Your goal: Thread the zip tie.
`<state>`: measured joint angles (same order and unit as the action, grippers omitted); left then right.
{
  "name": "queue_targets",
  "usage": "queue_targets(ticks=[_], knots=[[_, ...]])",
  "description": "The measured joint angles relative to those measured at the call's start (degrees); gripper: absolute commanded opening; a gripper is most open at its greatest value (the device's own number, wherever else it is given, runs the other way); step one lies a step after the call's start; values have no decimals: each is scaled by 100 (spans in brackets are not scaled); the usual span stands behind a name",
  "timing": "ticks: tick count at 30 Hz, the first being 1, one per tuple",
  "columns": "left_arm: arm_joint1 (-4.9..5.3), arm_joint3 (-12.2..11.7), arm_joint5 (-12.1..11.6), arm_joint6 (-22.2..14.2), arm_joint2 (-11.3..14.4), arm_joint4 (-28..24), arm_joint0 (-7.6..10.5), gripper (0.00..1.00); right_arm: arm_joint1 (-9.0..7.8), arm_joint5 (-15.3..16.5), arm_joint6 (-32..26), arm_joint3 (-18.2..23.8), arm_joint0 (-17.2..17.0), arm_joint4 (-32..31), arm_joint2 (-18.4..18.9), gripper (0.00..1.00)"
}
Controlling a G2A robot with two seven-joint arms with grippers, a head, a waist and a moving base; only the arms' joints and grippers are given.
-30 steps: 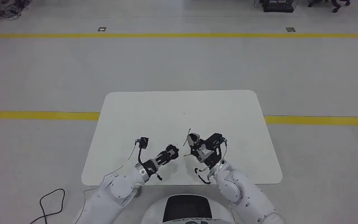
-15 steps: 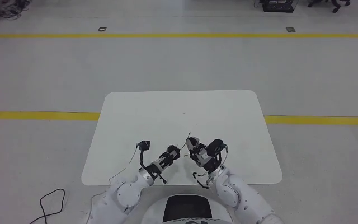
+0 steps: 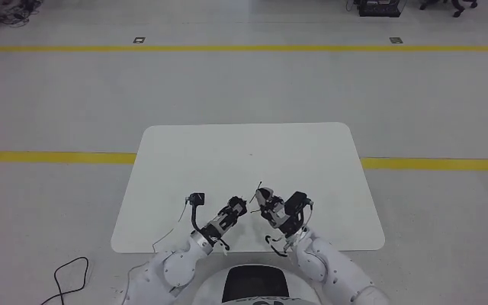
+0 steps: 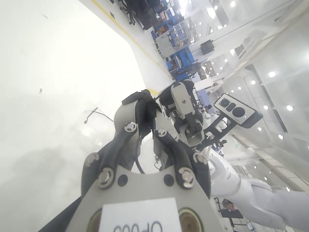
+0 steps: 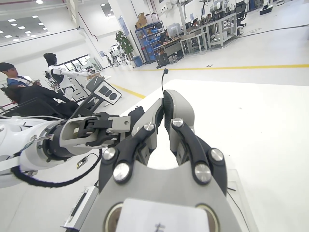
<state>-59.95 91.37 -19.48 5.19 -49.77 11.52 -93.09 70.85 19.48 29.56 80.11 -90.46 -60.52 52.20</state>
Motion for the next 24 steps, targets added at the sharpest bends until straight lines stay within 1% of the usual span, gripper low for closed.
queue_targets(ticks=[4,14,24], knots=[[-1,-1,0,0,-2,1,-1,0,2,0,161,-140,124,51,-119,0],[-1,-1,0,0,-2,1,-1,0,40,0,294,-358,318,129,-304,0],[-1,-1,0,0,-2,1,-1,0,67,0,396,-429,379,94,-358,0]])
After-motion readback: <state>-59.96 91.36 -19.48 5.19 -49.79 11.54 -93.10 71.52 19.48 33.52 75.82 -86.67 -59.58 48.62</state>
